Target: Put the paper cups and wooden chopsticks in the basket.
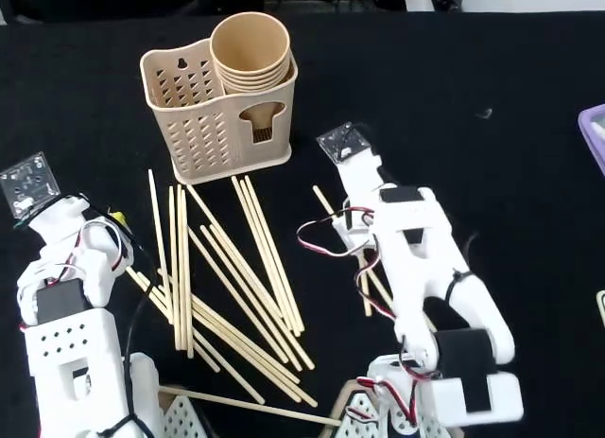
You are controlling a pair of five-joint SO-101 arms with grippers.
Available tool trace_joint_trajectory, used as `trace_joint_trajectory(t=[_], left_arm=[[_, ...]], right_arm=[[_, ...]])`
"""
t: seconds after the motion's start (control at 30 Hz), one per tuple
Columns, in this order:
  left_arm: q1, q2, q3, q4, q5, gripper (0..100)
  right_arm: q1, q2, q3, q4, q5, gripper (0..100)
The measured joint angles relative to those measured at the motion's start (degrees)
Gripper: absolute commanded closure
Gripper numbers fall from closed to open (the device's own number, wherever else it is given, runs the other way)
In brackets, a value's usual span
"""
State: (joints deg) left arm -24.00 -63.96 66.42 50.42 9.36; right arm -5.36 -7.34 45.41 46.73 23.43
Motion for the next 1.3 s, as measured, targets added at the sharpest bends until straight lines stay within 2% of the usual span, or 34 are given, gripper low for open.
trace_joint_trajectory(t=[0.13, 0.27, 0.43, 0.7, 0.9, 1.0, 1.17, 1.3], left_arm=[[0.0, 0.0, 0.0, 0.0, 0.0, 84], [0.0, 0.0, 0.0, 0.0, 0.0, 84], [0.0, 0.0, 0.0, 0.0, 0.0, 84], [0.0, 0.0, 0.0, 0.0, -0.1, 84], [0.0, 0.0, 0.0, 0.0, -0.1, 84], [0.0, 0.0, 0.0, 0.0, -0.1, 84], [0.0, 0.0, 0.0, 0.0, -0.1, 84], [0.0, 0.0, 0.0, 0.0, -0.1, 84]], right_arm=[[1.0, 7.1, -4.3, -0.1, 0.1, 90.6], [2.8, 10.7, -6.8, -0.1, 0.1, 99.0], [4.9, 10.5, -7.2, -0.1, 0.0, 98.8], [7.4, -4.5, -7.6, 7.6, 2.8, 98.8], [7.7, -20.8, -20.0, 21.2, 3.2, 98.8], [5.2, -28.0, -26.6, 25.4, 2.5, 98.8], [1.0, -30.3, -26.6, 24.9, -0.2, 98.8], [0.3, -30.3, -18.3, 16.1, -2.0, 98.8]])
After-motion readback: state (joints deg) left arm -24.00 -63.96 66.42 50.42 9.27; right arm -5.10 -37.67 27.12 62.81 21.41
